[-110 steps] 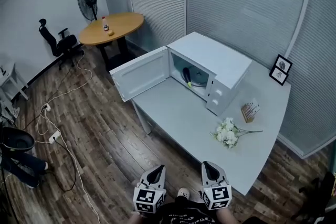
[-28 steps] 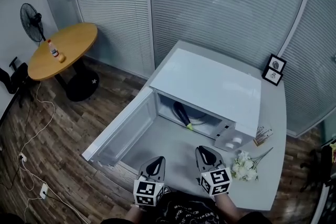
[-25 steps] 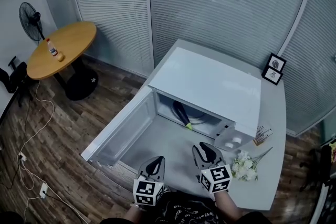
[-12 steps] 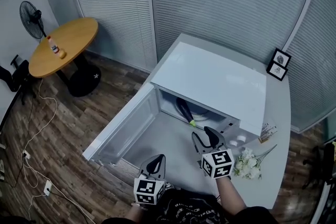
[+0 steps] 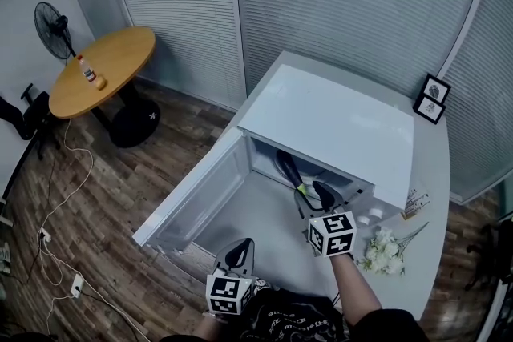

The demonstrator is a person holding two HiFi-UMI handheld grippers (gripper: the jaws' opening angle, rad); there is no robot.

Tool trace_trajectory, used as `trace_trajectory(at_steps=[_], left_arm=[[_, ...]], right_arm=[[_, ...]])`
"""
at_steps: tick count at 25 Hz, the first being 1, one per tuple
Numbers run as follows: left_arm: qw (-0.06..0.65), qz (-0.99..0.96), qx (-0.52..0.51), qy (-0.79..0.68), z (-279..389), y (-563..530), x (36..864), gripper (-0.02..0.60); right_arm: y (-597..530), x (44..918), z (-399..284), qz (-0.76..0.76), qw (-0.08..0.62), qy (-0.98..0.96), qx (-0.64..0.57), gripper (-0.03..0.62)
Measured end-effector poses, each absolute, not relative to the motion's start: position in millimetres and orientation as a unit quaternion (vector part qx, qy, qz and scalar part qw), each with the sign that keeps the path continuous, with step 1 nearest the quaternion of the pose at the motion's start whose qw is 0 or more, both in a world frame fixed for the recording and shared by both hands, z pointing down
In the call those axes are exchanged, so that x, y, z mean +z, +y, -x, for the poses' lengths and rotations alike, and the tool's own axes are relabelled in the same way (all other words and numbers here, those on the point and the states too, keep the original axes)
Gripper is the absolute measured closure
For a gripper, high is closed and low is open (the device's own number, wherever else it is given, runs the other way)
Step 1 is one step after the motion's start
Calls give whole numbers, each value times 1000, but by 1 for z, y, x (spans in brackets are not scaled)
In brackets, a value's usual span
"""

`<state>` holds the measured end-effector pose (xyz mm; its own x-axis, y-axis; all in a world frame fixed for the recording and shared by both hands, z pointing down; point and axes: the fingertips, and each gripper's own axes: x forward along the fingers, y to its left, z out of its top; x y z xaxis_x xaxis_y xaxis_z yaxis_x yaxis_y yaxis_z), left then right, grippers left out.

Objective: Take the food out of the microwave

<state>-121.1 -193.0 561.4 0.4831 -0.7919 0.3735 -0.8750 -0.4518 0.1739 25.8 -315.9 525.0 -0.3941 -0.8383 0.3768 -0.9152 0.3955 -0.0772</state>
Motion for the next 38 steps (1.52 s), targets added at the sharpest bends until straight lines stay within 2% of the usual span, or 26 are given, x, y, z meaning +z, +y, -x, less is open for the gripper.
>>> trace_trajectory(at_steps=[38], left_arm=[[211, -829, 169, -489, 130, -184, 589, 574]], right_arm=[[-396, 594, -10, -508, 236, -804, 200, 398]])
